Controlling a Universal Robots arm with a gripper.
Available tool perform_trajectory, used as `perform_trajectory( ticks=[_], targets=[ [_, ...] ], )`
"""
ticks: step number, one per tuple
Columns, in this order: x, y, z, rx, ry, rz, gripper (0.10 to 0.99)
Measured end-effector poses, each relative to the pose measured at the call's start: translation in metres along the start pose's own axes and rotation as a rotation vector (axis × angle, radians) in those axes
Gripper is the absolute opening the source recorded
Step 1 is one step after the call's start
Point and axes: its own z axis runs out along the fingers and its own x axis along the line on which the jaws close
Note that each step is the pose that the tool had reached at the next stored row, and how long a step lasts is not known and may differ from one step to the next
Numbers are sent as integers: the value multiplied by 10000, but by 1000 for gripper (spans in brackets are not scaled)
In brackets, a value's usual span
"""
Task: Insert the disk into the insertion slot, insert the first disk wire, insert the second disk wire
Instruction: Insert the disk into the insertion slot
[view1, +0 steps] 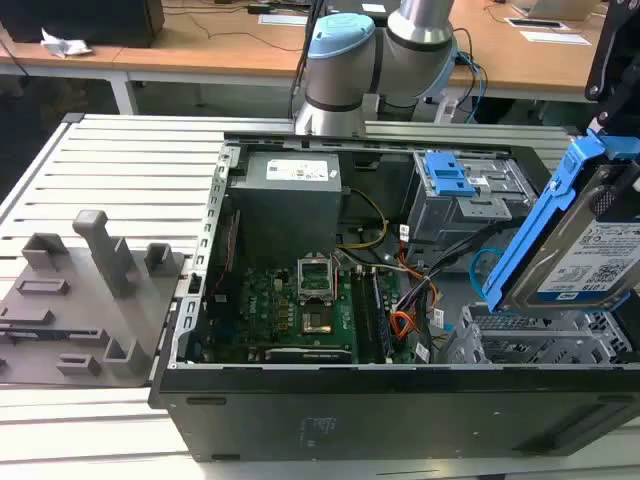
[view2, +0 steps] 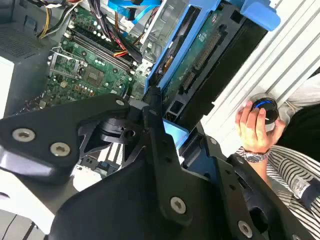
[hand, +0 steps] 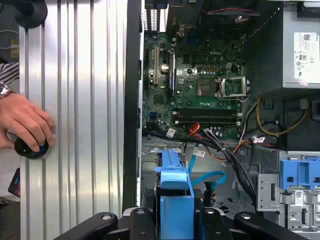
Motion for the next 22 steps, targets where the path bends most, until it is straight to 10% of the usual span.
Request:
perform_trajectory(
  ticks=[13,17,22],
  targets=[
    [-8,-57,263,-9,0,0,365],
    [-190,-66,274,-9,-1,-1,365],
    [-231,-89,322,-11,-1,2,365]
  ],
)
